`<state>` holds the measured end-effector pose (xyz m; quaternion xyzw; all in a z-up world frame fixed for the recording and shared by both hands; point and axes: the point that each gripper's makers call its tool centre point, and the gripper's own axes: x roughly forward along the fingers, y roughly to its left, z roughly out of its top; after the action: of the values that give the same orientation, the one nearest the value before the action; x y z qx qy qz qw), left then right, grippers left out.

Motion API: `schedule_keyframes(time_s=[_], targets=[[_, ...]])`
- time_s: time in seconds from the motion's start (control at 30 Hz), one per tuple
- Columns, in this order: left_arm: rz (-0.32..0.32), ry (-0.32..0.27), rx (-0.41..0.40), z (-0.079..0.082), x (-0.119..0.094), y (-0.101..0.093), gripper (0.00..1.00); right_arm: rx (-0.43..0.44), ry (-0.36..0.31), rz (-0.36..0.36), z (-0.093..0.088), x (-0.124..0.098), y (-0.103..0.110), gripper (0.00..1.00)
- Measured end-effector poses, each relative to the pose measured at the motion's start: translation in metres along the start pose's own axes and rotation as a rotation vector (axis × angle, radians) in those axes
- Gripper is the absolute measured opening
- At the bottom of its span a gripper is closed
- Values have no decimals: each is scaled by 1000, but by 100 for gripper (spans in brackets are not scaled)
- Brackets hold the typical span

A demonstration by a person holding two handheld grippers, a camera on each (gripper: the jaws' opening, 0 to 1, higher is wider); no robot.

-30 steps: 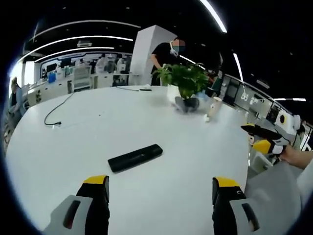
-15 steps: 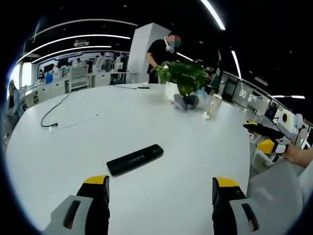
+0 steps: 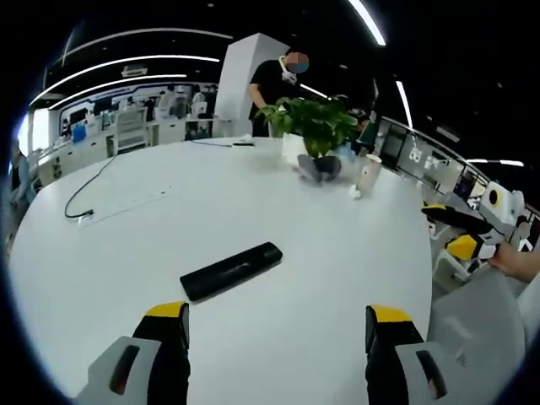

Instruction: Press the specified remote control buttons in sequence, fully releasing each button before pressing the next.

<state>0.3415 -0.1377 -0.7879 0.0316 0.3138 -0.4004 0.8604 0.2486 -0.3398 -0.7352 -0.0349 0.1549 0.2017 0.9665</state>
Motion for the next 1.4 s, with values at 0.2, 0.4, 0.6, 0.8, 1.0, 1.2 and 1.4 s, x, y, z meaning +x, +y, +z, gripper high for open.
schedule_keyframes(time_s=[0.2,0.4,0.6,0.8,1.0,1.2,1.4], targets=[[-7,9,11,3,6,1,88,-4,11,7,-2,1,1,66],[-16,27,24,1,11,-1,88,1,18,6,-3,1,0,65],[-17,46,26,-2,14,0,88,-2,23,6,-4,2,0,65],[-14,66,40,-5,15,2,88,6,29,0,-6,2,-2,63],[-12,64,35,-4,16,4,88,16,19,1,-4,2,-2,64],[-4,62,31,-3,15,10,88,17,21,-2,-5,1,-3,63],[8,62,26,-3,16,15,88,19,23,-4,-5,1,-3,63]])
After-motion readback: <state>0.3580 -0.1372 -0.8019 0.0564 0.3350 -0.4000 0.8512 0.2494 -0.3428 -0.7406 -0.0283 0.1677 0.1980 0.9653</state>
